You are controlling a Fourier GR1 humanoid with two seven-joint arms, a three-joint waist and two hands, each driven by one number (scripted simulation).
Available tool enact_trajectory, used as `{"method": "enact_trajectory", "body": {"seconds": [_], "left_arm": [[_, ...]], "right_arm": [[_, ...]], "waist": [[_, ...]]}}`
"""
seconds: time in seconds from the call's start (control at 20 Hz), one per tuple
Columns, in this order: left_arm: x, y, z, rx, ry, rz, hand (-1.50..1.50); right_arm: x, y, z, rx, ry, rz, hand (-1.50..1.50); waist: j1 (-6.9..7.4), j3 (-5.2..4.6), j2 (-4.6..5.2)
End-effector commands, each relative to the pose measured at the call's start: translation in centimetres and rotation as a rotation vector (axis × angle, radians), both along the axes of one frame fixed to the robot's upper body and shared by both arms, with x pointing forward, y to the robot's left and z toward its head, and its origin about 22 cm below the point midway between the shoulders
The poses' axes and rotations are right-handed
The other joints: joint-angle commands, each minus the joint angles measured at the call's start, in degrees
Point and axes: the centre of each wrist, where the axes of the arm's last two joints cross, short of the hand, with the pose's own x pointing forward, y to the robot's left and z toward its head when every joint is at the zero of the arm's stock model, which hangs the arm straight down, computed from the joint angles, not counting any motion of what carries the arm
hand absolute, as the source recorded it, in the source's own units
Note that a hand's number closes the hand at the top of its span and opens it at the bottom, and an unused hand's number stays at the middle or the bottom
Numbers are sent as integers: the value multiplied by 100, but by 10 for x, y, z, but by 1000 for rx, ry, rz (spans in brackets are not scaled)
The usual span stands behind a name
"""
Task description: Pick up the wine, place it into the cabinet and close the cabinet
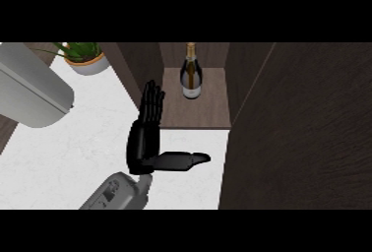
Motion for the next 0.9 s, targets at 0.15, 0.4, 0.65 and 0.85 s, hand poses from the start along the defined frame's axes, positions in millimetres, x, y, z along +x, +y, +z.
{"method": "enact_trajectory", "body": {"seconds": [0.15,0.4,0.65,0.85], "left_arm": [[-58,23,4,-37,-31,-10,-150],[-89,37,-3,-21,-11,28,-150],[-91,72,10,6,-22,45,-150],[-117,82,5,22,-11,39,-150]], "right_arm": [[-30,-4,35,-35,-35,62,150],[-21,6,17,-173,24,323,150],[-48,18,26,-114,36,464,150],[-46,28,33,-134,16,505,150]], "waist": [[22,-7,28],[72,-4,18],[-29,-6,1],[50,-17,11]]}}
